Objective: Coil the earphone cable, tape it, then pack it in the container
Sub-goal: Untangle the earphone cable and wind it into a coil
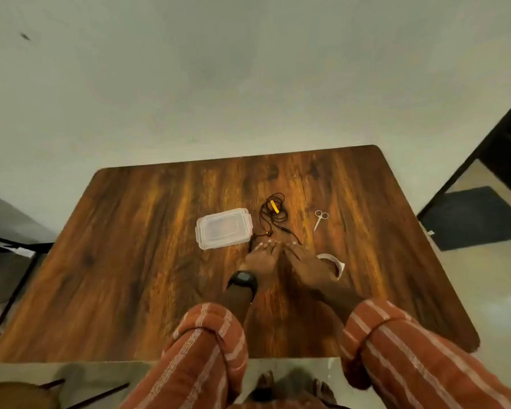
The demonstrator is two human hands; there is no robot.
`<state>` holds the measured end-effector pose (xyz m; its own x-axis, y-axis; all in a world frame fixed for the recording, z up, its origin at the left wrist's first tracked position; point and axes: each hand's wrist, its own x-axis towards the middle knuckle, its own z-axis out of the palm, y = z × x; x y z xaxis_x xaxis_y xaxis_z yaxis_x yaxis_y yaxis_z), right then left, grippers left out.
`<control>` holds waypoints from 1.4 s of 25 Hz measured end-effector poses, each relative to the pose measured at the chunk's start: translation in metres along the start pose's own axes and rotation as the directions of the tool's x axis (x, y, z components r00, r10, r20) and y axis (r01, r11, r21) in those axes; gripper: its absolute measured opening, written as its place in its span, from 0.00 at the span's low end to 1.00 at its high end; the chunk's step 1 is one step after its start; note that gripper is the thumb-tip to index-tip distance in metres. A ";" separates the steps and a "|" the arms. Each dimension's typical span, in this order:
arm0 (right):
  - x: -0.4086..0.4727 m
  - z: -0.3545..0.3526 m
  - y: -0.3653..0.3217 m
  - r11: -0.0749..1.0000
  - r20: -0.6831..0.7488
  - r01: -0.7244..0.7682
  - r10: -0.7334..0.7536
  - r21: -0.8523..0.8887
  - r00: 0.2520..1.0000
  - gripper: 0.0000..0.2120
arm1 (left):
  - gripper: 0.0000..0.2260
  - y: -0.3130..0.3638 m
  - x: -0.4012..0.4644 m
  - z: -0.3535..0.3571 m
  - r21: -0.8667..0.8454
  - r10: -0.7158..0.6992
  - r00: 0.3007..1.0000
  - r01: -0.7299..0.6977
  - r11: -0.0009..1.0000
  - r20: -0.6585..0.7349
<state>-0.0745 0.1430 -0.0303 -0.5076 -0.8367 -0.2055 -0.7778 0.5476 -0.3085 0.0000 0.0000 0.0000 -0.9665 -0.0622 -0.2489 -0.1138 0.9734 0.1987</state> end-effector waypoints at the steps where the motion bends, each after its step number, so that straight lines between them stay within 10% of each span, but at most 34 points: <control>1: 0.000 0.006 0.000 0.999 0.035 -0.037 0.036 0.017 0.999 0.34 | 0.27 0.001 -0.002 0.007 -0.032 -0.036 0.999 0.037 0.999 0.032; 11: 0.043 0.007 0.033 0.949 -0.078 -0.225 0.248 0.221 0.966 0.24 | 0.22 -0.018 0.040 0.040 -0.135 -0.295 0.955 0.288 0.948 -0.035; 16: 0.070 0.011 0.039 0.969 0.128 -0.236 0.226 0.068 0.966 0.31 | 0.26 -0.023 0.004 0.065 -0.154 -0.157 0.987 0.153 0.976 -0.019; 22: 0.094 0.020 0.021 0.920 -0.080 -0.378 0.386 0.105 0.919 0.21 | 0.18 -0.052 -0.029 0.076 -0.198 -0.021 1.000 0.024 0.980 0.018; 27: 0.117 0.012 0.018 0.859 -0.042 -0.475 0.491 0.193 0.870 0.11 | 0.15 -0.053 -0.005 0.028 -0.190 -0.061 0.973 0.019 0.982 -0.221; 30: 0.120 -0.009 0.024 0.773 0.029 -0.423 0.466 0.472 0.884 0.09 | 0.13 -0.058 0.023 -0.009 -0.235 -0.106 0.905 0.006 0.972 -0.413; 33: 0.113 -0.093 0.017 0.501 0.044 -0.288 0.442 0.816 0.896 0.12 | 0.31 -0.055 0.052 -0.061 -0.374 -0.180 0.894 0.015 0.927 -0.410; 35: 0.103 -0.167 0.010 0.532 -0.048 -0.172 0.374 0.829 0.926 0.12 | 0.37 -0.040 0.066 -0.102 -0.455 -0.177 0.918 -0.005 0.890 -0.356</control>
<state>-0.1963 0.0615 0.1004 -0.7790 -0.5701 -0.2612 -0.0190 0.4378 -0.8989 -0.0828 -0.0659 0.0725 -0.9487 -0.3074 0.0741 -0.2008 0.7666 0.6099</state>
